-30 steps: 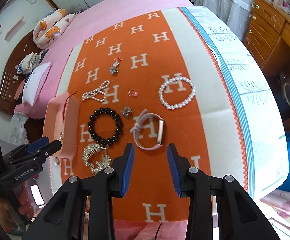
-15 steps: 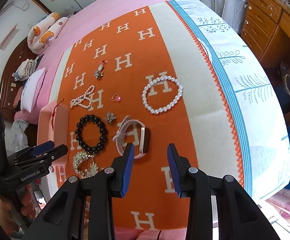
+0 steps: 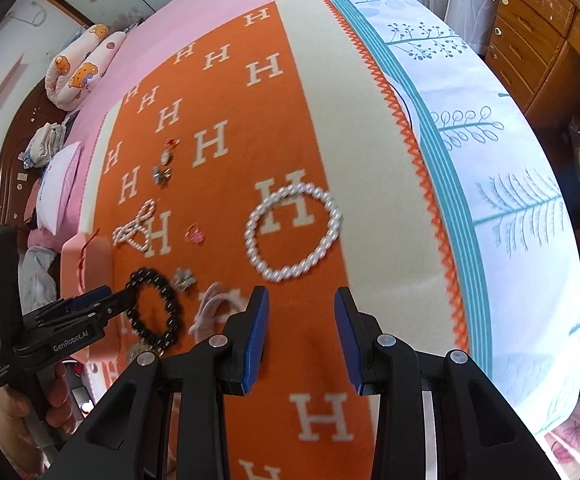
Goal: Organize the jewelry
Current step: 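Move the left tool to the black bead bracelet while the right moves to the pearl bracelet, then grasp the black bead bracelet with the left tool while the right grasps the pearl bracelet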
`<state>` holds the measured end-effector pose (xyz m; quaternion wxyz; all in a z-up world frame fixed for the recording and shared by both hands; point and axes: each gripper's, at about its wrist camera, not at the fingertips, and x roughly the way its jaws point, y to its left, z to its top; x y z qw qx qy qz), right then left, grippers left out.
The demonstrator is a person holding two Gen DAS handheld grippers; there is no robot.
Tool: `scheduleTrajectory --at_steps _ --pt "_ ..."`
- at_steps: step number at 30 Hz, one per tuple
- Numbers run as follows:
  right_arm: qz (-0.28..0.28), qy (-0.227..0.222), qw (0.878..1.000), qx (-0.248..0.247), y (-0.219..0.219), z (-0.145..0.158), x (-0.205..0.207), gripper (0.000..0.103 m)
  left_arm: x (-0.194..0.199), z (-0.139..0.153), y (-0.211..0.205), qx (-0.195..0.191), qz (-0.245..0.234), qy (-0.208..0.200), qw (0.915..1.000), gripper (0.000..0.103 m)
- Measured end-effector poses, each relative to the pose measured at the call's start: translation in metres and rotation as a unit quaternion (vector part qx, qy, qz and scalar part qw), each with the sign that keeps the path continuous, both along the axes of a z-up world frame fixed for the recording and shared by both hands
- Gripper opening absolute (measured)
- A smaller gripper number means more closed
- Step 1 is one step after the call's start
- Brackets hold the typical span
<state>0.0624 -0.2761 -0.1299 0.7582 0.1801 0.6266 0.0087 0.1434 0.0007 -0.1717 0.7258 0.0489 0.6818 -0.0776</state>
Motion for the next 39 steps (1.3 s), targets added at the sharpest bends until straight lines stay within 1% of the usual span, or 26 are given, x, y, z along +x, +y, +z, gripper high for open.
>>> scheduleTrajectory --at_steps 4,8,10,16,19,23,25,26,27,29,30,31,32,34,37,39 --pt "0.006 0.003 1.000 -0.010 -0.004 -0.011 0.023 0.034 0.009 -0.011 0.002 0.012 0.008 0.009 0.9999 0.051" --pt "0.024 0.000 0.999 -0.028 -0.003 -0.019 0.045 0.034 0.016 -0.022 0.005 0.019 0.016 0.021 0.9995 0.051" --pt "0.037 -0.001 0.999 -0.034 0.000 -0.023 0.054 0.034 0.018 -0.025 0.004 0.024 0.011 0.017 0.9995 0.051" --pt "0.081 0.006 0.994 -0.072 0.015 -0.036 0.068 0.026 0.019 -0.029 -0.001 0.023 0.009 0.011 0.9996 0.051" --pt "0.091 0.012 0.992 -0.082 0.018 -0.043 0.069 0.024 0.022 -0.030 -0.004 0.023 0.007 0.009 0.9997 0.051" --pt "0.100 0.003 0.991 -0.093 0.022 -0.045 0.070 0.021 0.024 -0.030 -0.008 0.023 0.003 0.010 0.9997 0.051" --pt "0.102 0.001 0.990 -0.099 0.023 -0.046 0.070 0.014 0.024 -0.030 -0.012 0.021 -0.003 0.013 0.9997 0.051" --pt "0.101 0.000 0.990 -0.101 0.023 -0.046 0.071 0.012 0.023 -0.030 -0.014 0.021 -0.008 0.015 0.9996 0.051" --pt "0.101 -0.001 0.990 -0.101 0.022 -0.046 0.070 0.009 0.018 -0.028 -0.018 0.022 -0.013 0.015 0.9996 0.049" --pt "0.101 -0.003 0.990 -0.095 0.020 -0.046 0.069 0.008 0.016 -0.027 -0.025 0.022 -0.027 0.010 0.9993 0.036" --pt "0.099 -0.004 0.991 -0.092 0.018 -0.046 0.069 0.008 0.014 -0.025 -0.031 0.024 -0.038 0.008 0.9990 0.018" --pt "0.097 -0.004 0.991 -0.087 0.016 -0.046 0.068 0.008 0.013 -0.024 -0.035 0.029 -0.045 0.006 0.9986 0.012" --pt "0.093 -0.003 0.992 -0.080 0.014 -0.045 0.068 0.008 0.012 -0.025 -0.039 0.037 -0.049 0.005 0.9981 0.012" --pt "0.085 -0.003 0.994 -0.068 0.010 -0.043 0.066 0.007 0.011 -0.024 -0.042 0.039 -0.047 0.002 0.9981 0.012" --pt "0.076 -0.013 0.995 -0.057 0.007 -0.033 0.061 0.007 0.007 -0.020 -0.042 0.027 -0.038 0.001 0.9989 0.012" --pt "0.075 -0.025 0.995 -0.056 0.007 -0.021 0.058 0.007 0.003 -0.011 -0.040 0.016 -0.037 -0.007 0.9992 0.012"
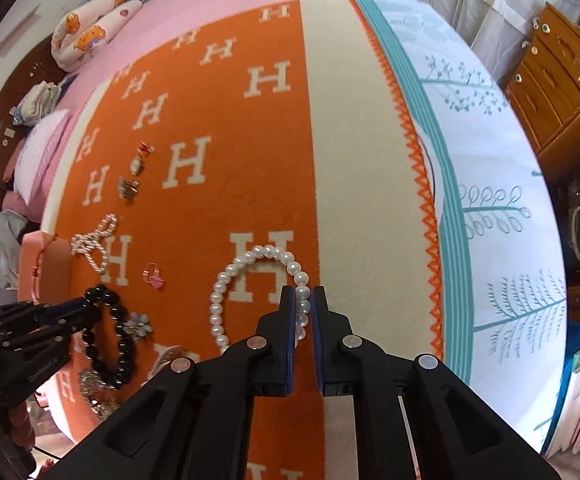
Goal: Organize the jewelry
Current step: 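Grasp the black bead bracelet with the left tool while the right grasps the pearl bracelet, then carry the black bracelet into the pink tray with the left tool while the right drops the pearl bracelet there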
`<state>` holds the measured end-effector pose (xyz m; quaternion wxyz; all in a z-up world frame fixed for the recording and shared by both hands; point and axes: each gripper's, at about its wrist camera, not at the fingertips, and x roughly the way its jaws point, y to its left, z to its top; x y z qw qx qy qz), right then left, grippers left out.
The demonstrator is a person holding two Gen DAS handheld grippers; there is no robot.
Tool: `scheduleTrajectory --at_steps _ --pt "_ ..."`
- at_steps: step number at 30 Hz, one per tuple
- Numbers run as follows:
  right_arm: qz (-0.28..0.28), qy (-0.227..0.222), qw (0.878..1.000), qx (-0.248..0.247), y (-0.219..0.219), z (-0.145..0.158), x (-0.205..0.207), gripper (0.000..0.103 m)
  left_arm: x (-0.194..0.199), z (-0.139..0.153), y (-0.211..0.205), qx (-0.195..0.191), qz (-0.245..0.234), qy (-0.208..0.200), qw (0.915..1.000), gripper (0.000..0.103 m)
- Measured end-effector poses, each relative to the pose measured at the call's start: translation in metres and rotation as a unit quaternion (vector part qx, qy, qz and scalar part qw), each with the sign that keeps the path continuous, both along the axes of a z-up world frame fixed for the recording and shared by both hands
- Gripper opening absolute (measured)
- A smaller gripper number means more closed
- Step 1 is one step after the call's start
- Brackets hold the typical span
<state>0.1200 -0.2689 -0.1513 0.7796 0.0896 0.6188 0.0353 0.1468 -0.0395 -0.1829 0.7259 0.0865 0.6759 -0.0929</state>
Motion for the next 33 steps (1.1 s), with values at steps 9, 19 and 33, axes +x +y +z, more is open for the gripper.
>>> scheduleTrajectory --at_steps 9,19,33 --pt "-0.005 -0.048 0.999 0.006 0.017 0.058 -0.013 0.007 -0.017 0.056 0.022 -0.056 0.000 -0.044 0.9975 0.012" --pt "0.017 -0.099 0.995 0.011 0.058 0.125 -0.034 0.007 -0.037 0.132 0.064 -0.089 0.001 -0.101 0.9909 0.012" --pt "0.134 -0.126 0.983 -0.007 0.174 0.177 -0.056 0.007 -0.061 0.123 0.163 -0.112 0.083 -0.103 0.9849 0.012"
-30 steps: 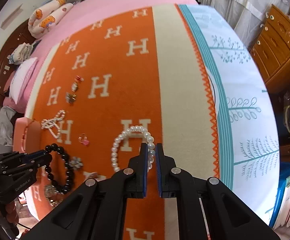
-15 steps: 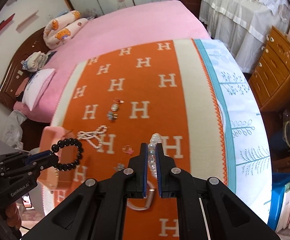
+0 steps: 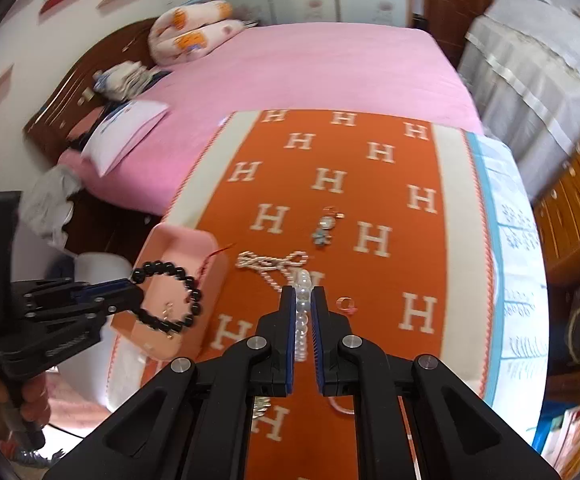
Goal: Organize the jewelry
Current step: 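Carry the black bracelet into the pink tray with the left tool while the right drops the pearl bracelet there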
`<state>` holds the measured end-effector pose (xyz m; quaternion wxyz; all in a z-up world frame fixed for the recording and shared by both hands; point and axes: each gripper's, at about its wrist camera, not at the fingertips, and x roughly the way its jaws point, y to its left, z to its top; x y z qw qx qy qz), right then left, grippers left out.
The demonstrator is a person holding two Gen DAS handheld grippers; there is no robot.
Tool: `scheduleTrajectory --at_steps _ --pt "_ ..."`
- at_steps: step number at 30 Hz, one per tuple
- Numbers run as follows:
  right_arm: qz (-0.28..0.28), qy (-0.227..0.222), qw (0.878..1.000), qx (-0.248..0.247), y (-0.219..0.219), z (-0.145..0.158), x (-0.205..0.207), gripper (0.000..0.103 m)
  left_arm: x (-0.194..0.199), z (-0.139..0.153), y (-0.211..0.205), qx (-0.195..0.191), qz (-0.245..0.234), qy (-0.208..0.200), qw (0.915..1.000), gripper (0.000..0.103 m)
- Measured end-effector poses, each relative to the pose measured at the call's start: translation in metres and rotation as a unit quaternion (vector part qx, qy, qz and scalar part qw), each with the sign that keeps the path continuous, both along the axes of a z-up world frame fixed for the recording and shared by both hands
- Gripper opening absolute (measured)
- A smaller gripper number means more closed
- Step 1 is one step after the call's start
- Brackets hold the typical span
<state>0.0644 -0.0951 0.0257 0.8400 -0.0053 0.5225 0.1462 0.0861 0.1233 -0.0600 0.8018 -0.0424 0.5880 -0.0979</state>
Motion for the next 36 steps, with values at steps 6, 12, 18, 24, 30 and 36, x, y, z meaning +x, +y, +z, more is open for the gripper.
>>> scheduleTrajectory --at_steps 6,12,18,24,30,36 --pt "0.059 -0.003 0.998 -0.021 0.052 0.005 -0.007 0.007 -0.017 -0.038 0.032 0.003 0.029 0.027 0.9992 0.012" --pt "0.101 -0.009 0.995 -0.023 0.099 0.010 -0.009 0.007 -0.029 -0.062 0.056 0.017 0.058 0.036 0.9975 0.012" --pt "0.139 -0.008 0.990 -0.024 0.140 0.010 -0.011 0.007 -0.031 -0.077 0.068 0.048 0.073 0.036 0.9956 0.012" --pt "0.160 0.002 0.987 -0.017 0.165 0.006 -0.009 0.007 -0.022 -0.059 0.064 0.026 0.070 0.005 0.9972 0.012" --pt "0.166 0.009 0.986 -0.003 0.177 0.006 0.002 0.007 -0.007 -0.048 0.057 0.020 0.061 -0.007 0.9979 0.012" --pt "0.164 0.024 0.986 0.004 0.183 -0.004 0.017 0.007 0.011 -0.058 0.055 0.026 0.064 0.004 0.9976 0.012"
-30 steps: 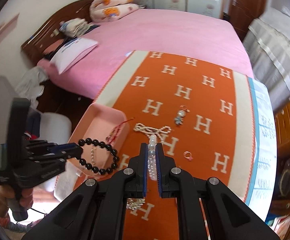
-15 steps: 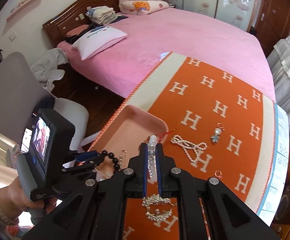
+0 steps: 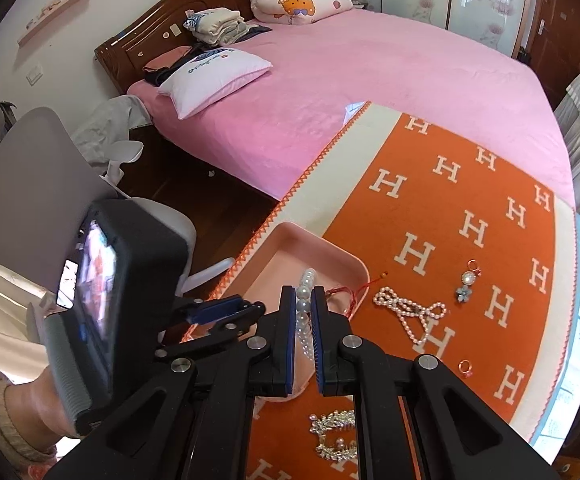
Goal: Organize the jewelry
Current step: 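Carry the black bracelet into the pink tray with the left tool while the right drops the pearl bracelet there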
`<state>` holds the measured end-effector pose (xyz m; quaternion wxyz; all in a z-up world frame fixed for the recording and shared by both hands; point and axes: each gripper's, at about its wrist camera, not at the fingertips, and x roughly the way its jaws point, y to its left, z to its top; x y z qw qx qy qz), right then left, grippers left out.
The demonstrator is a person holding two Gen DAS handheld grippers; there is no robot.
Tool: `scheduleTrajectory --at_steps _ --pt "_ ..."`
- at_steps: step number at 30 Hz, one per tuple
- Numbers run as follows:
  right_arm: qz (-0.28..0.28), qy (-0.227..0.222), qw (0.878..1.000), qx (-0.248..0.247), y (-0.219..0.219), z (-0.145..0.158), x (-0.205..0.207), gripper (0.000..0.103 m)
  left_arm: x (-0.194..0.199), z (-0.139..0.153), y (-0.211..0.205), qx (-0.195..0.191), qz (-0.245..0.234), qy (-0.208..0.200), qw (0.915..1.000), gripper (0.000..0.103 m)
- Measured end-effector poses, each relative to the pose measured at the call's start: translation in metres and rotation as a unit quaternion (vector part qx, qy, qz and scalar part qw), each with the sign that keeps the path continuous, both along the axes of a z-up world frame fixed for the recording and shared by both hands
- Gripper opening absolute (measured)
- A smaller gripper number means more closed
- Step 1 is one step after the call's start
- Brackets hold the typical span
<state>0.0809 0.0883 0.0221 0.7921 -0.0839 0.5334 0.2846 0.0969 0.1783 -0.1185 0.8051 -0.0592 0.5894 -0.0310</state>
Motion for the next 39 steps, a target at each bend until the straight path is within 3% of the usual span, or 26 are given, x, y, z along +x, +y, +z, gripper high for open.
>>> scheduleTrajectory --at_steps 11,14,16,17,24,29,39 --pt "-0.007 0.032 0.999 0.001 0.009 -0.028 0.026 0.007 0.017 -0.021 0.000 -0.015 0.007 0.027 0.9995 0.013" --pt "-0.008 0.041 0.999 -0.002 0.013 -0.038 0.033 0.007 0.011 -0.022 0.003 -0.014 0.009 0.033 0.9993 0.026" --pt "-0.010 0.047 0.999 -0.002 0.016 -0.044 0.038 0.007 0.004 -0.020 0.006 -0.010 0.015 0.030 0.9994 0.040" --pt "-0.011 0.051 0.999 -0.002 0.017 -0.047 0.040 0.007 0.000 -0.018 0.008 -0.010 0.018 0.028 0.9994 0.042" --pt "-0.007 0.076 0.997 0.011 0.032 -0.065 0.050 0.008 -0.023 -0.006 0.023 -0.020 0.044 0.021 0.9986 0.042" --pt "-0.022 0.072 0.997 -0.009 0.033 -0.076 0.055 0.022 -0.035 0.003 0.030 -0.022 0.061 0.013 0.9978 0.042" --pt "-0.036 0.069 0.997 -0.026 0.000 -0.082 0.041 0.022 -0.044 0.021 0.021 -0.021 0.059 -0.002 0.9981 0.042"
